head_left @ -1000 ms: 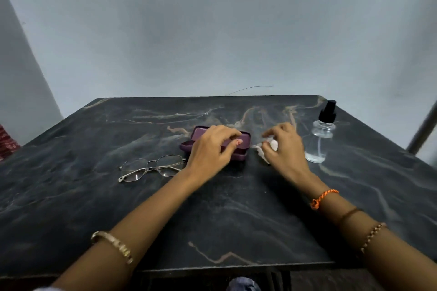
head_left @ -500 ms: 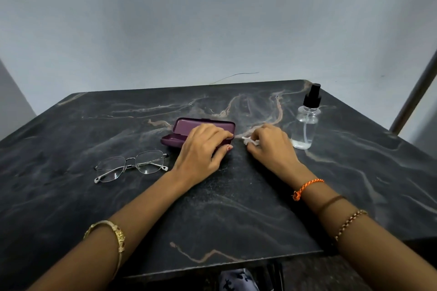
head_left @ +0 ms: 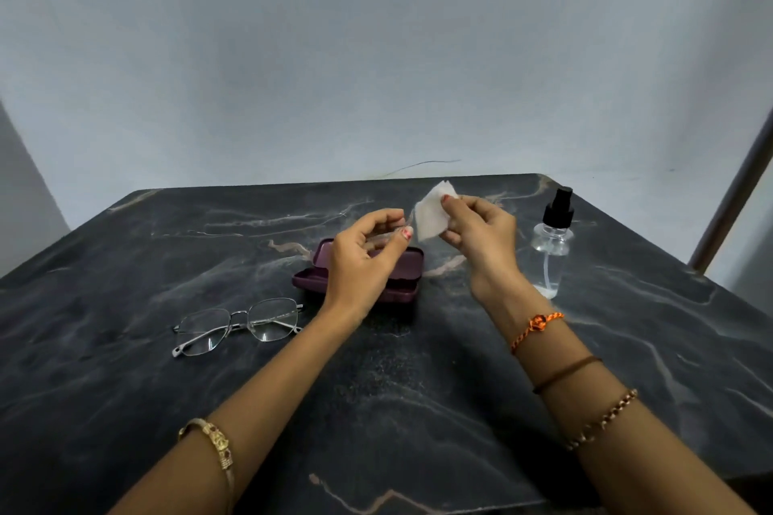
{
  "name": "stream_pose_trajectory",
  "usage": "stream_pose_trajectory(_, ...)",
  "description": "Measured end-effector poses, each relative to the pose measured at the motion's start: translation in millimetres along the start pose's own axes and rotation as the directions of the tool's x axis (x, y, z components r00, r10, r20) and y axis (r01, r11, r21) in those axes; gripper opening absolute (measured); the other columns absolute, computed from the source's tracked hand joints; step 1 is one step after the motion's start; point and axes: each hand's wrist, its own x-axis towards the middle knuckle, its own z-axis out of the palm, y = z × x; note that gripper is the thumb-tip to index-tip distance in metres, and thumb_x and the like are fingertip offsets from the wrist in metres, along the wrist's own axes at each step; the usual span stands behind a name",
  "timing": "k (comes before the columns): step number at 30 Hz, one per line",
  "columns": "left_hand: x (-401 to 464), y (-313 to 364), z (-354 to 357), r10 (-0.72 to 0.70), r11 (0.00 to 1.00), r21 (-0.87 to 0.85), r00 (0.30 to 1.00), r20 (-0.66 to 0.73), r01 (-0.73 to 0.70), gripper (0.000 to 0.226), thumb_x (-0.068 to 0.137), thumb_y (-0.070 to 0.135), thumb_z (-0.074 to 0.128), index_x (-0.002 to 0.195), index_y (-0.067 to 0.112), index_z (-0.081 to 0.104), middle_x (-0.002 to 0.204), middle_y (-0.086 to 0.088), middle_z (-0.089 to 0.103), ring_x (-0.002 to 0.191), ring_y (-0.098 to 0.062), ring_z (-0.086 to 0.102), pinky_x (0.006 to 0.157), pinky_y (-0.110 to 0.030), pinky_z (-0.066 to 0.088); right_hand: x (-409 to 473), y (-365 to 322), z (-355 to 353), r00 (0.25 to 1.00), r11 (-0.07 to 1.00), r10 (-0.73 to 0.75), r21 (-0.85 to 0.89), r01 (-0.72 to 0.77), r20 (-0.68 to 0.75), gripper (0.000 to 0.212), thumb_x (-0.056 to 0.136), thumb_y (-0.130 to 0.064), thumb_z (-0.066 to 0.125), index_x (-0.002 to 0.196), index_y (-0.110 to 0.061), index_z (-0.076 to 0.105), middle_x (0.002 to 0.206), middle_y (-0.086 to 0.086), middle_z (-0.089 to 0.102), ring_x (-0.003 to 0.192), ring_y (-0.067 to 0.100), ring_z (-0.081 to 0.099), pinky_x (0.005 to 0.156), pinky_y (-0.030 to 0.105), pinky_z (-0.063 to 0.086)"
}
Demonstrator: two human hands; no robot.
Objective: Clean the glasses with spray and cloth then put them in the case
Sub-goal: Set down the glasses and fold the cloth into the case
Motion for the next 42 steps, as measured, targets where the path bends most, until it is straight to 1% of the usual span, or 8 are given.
stream_pose_trajectory(5, 12, -6, -19, -0.117, 0.974, -0.186, 0.990, 0.080, 0.130, 0.021, 0.077, 0.007, 0.066, 0.097, 0.014, 0.065, 0.094, -0.004, 0.069, 0.087, -0.009, 0.066, 0.081, -0.021, 0.053, -3, 10, 14, 0.986, 0.974, 0.115, 0.182, -0.135, 0.117, 0.018, 0.083, -0.005, 0.062, 0.066, -0.011, 0.060, 0.064, 0.005, 0.068, 0.056, 0.010, 0.065, 0.053, 0.017, 0.054)
stream_pose_trajectory(8, 13, -7, -23, -0.123, 0.973, -0.176, 0.982, 0.147, 0.148, 0.024, 0.072, 0.007, 0.070, 0.095, 0.014, 0.066, 0.087, 0.004, 0.071, 0.080, -0.004, 0.067, 0.070, -0.014, 0.053, -5, 16, 24, 0.975, 0.951, 0.123, 0.259, -0.170, 0.186, 0.014, 0.080, -0.006, 0.065, 0.067, -0.010, 0.062, 0.054, 0.000, 0.069, 0.050, 0.007, 0.065, 0.049, 0.017, 0.053)
stream_pose_trajectory(13, 17, -9, -29, -0.089, 0.991, -0.105, 0.996, -0.003, 0.088, 0.027, 0.063, 0.013, 0.078, 0.085, 0.023, 0.066, 0.087, 0.002, 0.070, 0.085, -0.012, 0.068, 0.081, -0.026, 0.054, -4, 22, 39, 0.961, 0.947, 0.081, 0.281, -0.157, 0.263, 0.013, 0.079, -0.006, 0.064, 0.068, -0.012, 0.066, 0.056, -0.003, 0.071, 0.052, 0.006, 0.065, 0.049, 0.016, 0.053)
stream_pose_trajectory(19, 16, -10, -30, -0.120, 0.991, -0.064, 0.989, -0.088, 0.114, 0.014, 0.075, 0.013, 0.070, 0.072, 0.027, 0.069, 0.074, 0.002, 0.071, 0.072, -0.014, 0.067, 0.071, -0.033, 0.056, -7, 30, 37, 0.969, 0.956, 0.058, 0.267, -0.123, 0.242, 0.009, 0.079, -0.003, 0.063, 0.072, -0.009, 0.065, 0.059, -0.004, 0.072, 0.057, 0.007, 0.067, 0.053, 0.016, 0.055)
stream_pose_trajectory(26, 34, -2, -59, -0.327, 0.911, -0.332, 0.917, -0.229, 0.243, 0.021, 0.079, -0.005, 0.058, 0.069, 0.013, 0.061, 0.060, 0.005, 0.068, 0.053, -0.002, 0.065, 0.047, -0.014, 0.051, -4, 25, 28, 0.983, 0.954, 0.111, 0.263, -0.146, 0.145, 0.018, 0.079, 0.005, 0.062, 0.084, -0.013, 0.061, 0.066, 0.001, 0.068, 0.050, 0.004, 0.063, 0.048, 0.013, 0.051)
stream_pose_trajectory(30, 37, -2, -75, -0.390, 0.893, -0.341, 0.886, -0.253, 0.295, 0.029, 0.076, -0.012, 0.055, 0.082, 0.016, 0.057, 0.069, -0.004, 0.061, 0.042, -0.001, 0.057, 0.045, -0.015, 0.051, -2, 25, 22, 0.974, 0.983, 0.137, 0.096, -0.156, 0.182, 0.032, 0.079, 0.009, 0.059, 0.092, -0.021, 0.060, 0.075, 0.005, 0.063, 0.059, 0.010, 0.058, 0.050, 0.013, 0.052)
stream_pose_trajectory(35, 35, -9, -82, -0.432, 0.902, -0.107, 0.881, -0.196, 0.418, 0.025, 0.075, -0.013, 0.053, 0.078, 0.008, 0.067, 0.071, -0.006, 0.061, 0.045, -0.003, 0.054, 0.044, -0.011, 0.049, -4, 25, 20, 0.952, 0.968, 0.177, -0.217, -0.123, 0.249, 0.025, 0.079, 0.010, 0.056, 0.076, -0.013, 0.066, 0.079, 0.005, 0.061, 0.061, 0.010, 0.055, 0.046, 0.011, 0.050)
stream_pose_trajectory(42, 35, -18, -84, -0.456, 0.871, 0.129, 0.877, -0.152, 0.475, 0.018, 0.075, -0.012, 0.058, 0.081, 0.001, 0.068, 0.069, -0.004, 0.061, 0.058, -0.011, 0.054, 0.046, -0.010, 0.048, -1, 28, 12, 0.968, 0.926, 0.179, -0.363, -0.107, 0.173, 0.013, 0.080, -0.010, 0.067, 0.068, -0.003, 0.065, 0.053, 0.002, 0.051, 0.041, 0.003, 0.049, 0.042, 0.016, 0.049)
